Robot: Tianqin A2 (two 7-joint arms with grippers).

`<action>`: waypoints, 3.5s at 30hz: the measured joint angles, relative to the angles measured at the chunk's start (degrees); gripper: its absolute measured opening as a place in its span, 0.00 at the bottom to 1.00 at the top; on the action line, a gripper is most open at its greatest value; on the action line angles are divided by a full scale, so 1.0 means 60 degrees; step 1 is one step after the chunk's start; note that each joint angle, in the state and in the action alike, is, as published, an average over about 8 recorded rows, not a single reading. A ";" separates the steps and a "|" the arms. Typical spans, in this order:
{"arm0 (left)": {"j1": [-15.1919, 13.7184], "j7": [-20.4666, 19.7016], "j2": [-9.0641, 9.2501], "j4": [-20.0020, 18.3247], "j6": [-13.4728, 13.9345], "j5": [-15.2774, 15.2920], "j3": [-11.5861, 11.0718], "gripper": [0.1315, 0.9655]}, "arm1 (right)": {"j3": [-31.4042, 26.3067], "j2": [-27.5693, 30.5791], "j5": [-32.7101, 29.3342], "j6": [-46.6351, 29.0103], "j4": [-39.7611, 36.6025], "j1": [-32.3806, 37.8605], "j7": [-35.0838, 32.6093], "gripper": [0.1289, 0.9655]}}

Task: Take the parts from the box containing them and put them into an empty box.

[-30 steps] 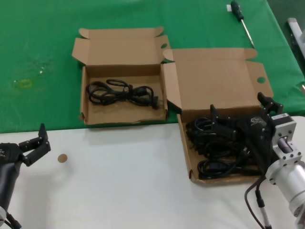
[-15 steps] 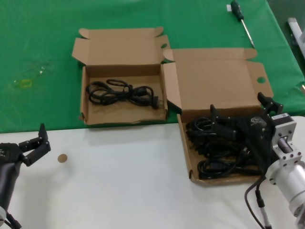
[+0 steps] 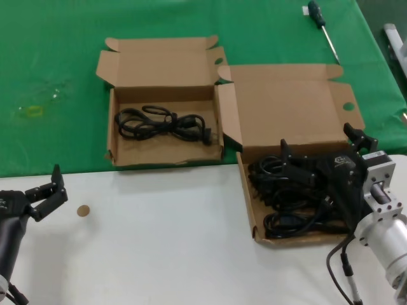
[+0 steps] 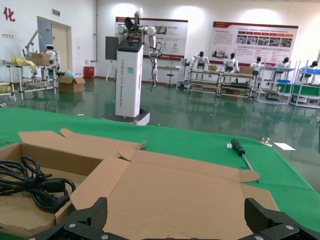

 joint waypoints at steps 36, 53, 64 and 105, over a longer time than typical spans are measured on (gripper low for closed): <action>0.0000 0.0000 0.0000 0.0000 0.0000 0.0000 0.0000 1.00 | 0.0000 0.0000 0.0000 0.0000 0.0000 0.0000 0.0000 1.00; 0.0000 0.0000 0.0000 0.0000 0.0000 0.0000 0.0000 1.00 | 0.0000 0.0000 0.0000 0.0000 0.0000 0.0000 0.0000 1.00; 0.0000 0.0000 0.0000 0.0000 0.0000 0.0000 0.0000 1.00 | 0.0000 0.0000 0.0000 0.0000 0.0000 0.0000 0.0000 1.00; 0.0000 0.0000 0.0000 0.0000 0.0000 0.0000 0.0000 1.00 | 0.0000 0.0000 0.0000 0.0000 0.0000 0.0000 0.0000 1.00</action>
